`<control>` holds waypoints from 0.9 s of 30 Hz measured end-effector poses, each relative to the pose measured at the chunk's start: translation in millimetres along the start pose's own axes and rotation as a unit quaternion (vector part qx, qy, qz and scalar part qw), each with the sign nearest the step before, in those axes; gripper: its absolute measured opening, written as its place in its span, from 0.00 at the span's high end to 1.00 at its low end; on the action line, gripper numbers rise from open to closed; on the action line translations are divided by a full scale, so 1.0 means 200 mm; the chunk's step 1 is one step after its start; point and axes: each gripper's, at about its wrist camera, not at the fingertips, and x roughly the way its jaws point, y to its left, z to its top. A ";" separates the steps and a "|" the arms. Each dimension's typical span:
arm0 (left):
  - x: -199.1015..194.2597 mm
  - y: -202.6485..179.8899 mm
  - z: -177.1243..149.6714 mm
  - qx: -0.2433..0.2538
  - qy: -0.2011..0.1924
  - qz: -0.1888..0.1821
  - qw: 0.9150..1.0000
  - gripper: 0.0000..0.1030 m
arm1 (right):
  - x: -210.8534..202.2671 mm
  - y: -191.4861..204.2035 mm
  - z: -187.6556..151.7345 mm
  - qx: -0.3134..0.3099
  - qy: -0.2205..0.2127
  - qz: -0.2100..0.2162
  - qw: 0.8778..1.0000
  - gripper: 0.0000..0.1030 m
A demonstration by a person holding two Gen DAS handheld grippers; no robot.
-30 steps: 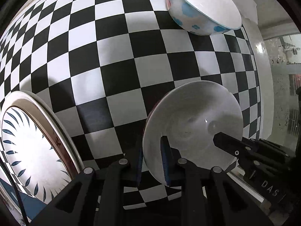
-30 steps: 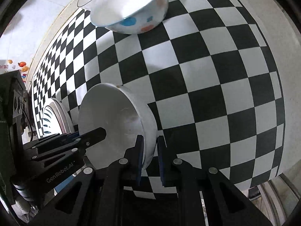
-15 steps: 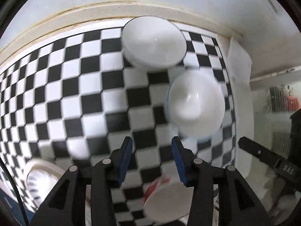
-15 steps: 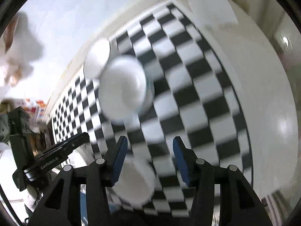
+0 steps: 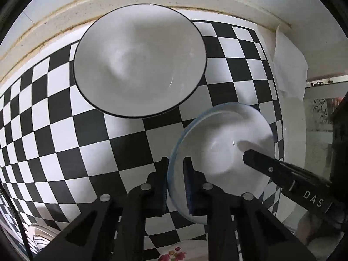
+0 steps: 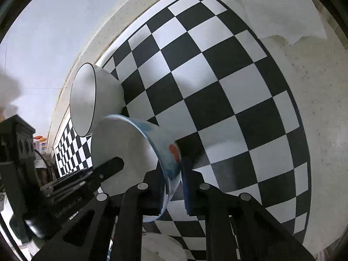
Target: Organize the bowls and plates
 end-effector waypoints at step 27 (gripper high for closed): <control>-0.51 0.00 -0.76 0.047 -0.043 -0.009 0.998 0.89 | -0.43 0.29 -0.78 -0.050 -0.047 -0.005 0.998 0.87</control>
